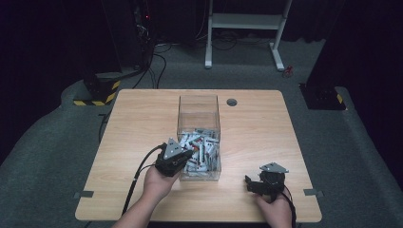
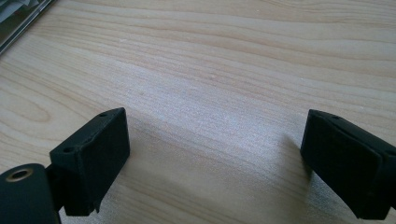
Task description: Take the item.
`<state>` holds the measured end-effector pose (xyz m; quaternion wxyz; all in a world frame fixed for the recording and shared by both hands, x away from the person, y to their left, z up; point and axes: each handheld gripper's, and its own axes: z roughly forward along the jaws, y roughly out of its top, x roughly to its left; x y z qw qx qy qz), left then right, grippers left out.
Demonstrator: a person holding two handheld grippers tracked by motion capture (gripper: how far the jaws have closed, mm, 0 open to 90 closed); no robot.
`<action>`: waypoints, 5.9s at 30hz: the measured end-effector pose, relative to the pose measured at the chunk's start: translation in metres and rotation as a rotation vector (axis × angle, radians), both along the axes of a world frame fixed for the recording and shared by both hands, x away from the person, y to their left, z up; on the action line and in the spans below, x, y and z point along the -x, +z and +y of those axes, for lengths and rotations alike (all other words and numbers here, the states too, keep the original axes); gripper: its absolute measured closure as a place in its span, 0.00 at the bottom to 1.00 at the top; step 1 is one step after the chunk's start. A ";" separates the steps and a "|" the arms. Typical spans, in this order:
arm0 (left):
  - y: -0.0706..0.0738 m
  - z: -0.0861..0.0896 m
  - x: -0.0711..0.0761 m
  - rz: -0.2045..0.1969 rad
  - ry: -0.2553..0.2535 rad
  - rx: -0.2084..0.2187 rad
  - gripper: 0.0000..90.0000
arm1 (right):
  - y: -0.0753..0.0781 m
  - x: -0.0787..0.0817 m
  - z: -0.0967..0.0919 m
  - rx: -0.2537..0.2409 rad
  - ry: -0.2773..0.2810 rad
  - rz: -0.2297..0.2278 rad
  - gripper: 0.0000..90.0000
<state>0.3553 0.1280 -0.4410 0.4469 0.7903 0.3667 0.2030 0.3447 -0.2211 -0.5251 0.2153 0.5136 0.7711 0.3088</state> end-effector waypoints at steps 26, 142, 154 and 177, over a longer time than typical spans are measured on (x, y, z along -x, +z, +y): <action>0.019 0.012 0.003 -0.069 0.024 0.067 0.99 | 0.000 0.000 0.000 0.000 0.001 0.000 0.09; 0.005 0.122 -0.014 -0.092 0.319 0.116 0.99 | 0.000 0.000 0.000 0.000 0.004 0.002 0.09; -0.017 0.122 -0.023 -0.032 0.328 0.098 0.99 | 0.000 0.000 0.000 -0.002 0.003 0.003 0.09; -0.046 0.123 -0.032 0.052 0.355 0.102 0.99 | 0.000 0.001 0.000 -0.001 0.004 0.003 0.09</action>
